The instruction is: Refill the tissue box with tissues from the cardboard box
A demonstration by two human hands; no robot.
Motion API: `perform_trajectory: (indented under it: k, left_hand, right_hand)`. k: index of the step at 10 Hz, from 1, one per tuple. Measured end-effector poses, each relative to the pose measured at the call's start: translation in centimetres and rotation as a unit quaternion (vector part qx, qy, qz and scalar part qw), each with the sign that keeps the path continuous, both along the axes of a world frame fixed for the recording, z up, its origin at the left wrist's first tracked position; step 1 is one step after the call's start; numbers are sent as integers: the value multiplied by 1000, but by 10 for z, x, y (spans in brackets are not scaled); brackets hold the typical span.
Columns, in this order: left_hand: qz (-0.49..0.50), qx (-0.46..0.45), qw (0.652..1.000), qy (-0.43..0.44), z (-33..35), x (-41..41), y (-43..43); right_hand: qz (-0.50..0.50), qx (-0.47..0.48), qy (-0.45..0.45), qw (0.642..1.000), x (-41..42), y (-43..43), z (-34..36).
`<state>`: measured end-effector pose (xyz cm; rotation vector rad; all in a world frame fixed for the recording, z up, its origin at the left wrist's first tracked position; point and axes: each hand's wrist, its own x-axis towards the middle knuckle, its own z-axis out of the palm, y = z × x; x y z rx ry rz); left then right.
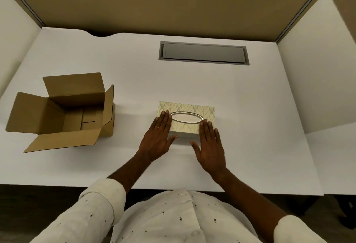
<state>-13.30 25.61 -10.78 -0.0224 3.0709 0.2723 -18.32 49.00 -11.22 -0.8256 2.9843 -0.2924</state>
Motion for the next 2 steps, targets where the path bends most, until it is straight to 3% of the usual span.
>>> perform_trajectory:
  k: [2]
  left_hand:
    - [26,15,999,14,7,-1,2]
  right_hand:
    - [-15,-30,12,999,-14,0,16]
